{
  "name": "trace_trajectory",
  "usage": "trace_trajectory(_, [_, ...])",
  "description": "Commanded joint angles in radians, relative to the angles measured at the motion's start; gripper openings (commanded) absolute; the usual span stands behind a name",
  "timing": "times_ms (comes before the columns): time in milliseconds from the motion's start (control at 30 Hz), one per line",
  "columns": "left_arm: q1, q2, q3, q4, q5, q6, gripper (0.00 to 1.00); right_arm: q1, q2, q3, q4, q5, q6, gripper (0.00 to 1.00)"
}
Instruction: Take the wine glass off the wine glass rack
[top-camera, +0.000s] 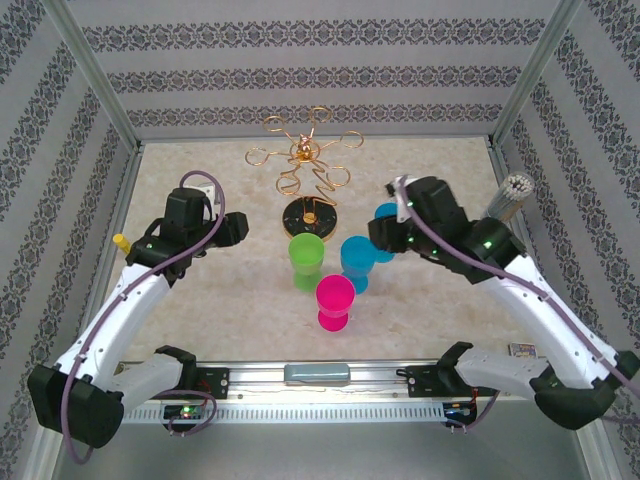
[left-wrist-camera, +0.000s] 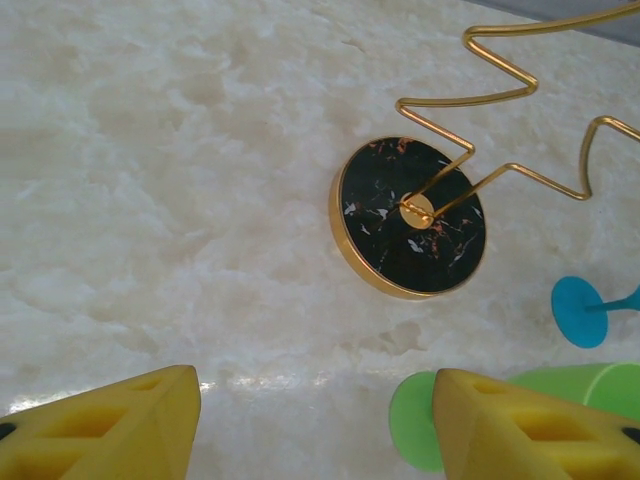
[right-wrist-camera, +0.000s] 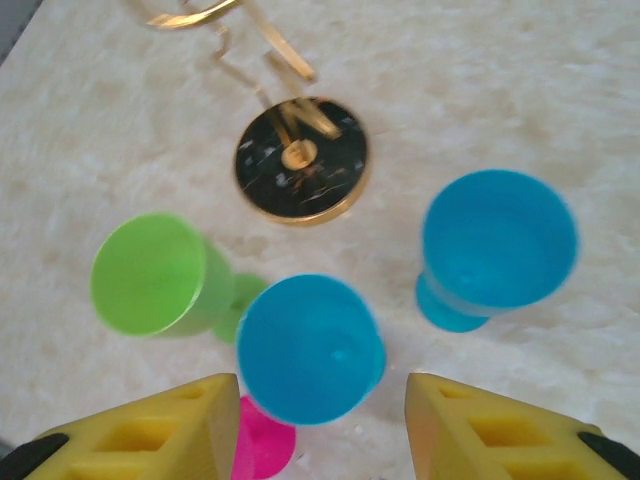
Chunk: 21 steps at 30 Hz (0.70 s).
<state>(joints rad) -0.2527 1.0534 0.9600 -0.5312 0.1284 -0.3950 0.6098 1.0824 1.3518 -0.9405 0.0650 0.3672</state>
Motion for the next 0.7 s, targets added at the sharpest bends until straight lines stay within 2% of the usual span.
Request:
trace_trajectory(0, [0.033, 0.021, 0.012, 0.035, -0.047, 0.027, 0.64, -0.175, -0.03, -0.073, 0.076, -0.135, -0.019, 0.48])
trace_trajectory(67, [0.048, 0.038, 0.015, 0.049, -0.068, 0.032, 0.65, -0.303, -0.05, -0.124, 0.131, -0.192, -0.014, 0.48])
trace_trajectory(167, [0.06, 0.065, 0.02, 0.073, -0.116, 0.054, 0.67, -0.43, -0.051, -0.176, 0.204, -0.222, -0.028, 0.49])
trace_trajectory(300, [0.074, 0.115, 0.025, 0.12, -0.191, 0.097, 0.74, -0.53, -0.015, -0.25, 0.314, -0.207, -0.076, 0.5])
trace_trajectory(433, [0.094, 0.144, 0.002, 0.197, -0.246, 0.116, 0.86, -0.616, 0.025, -0.344, 0.443, -0.224, -0.099, 0.52])
trace_trajectory(533, [0.104, 0.162, -0.023, 0.264, -0.28, 0.139, 0.95, -0.665, 0.05, -0.412, 0.539, -0.174, -0.117, 0.64])
trace_trajectory(567, [0.106, 0.17, -0.033, 0.294, -0.299, 0.144, 0.97, -0.68, 0.059, -0.436, 0.575, -0.162, -0.112, 0.77])
trace_trajectory(667, [0.108, 0.196, -0.065, 0.379, -0.334, 0.174, 1.0, -0.688, 0.088, -0.514, 0.708, -0.112, -0.129, 0.9])
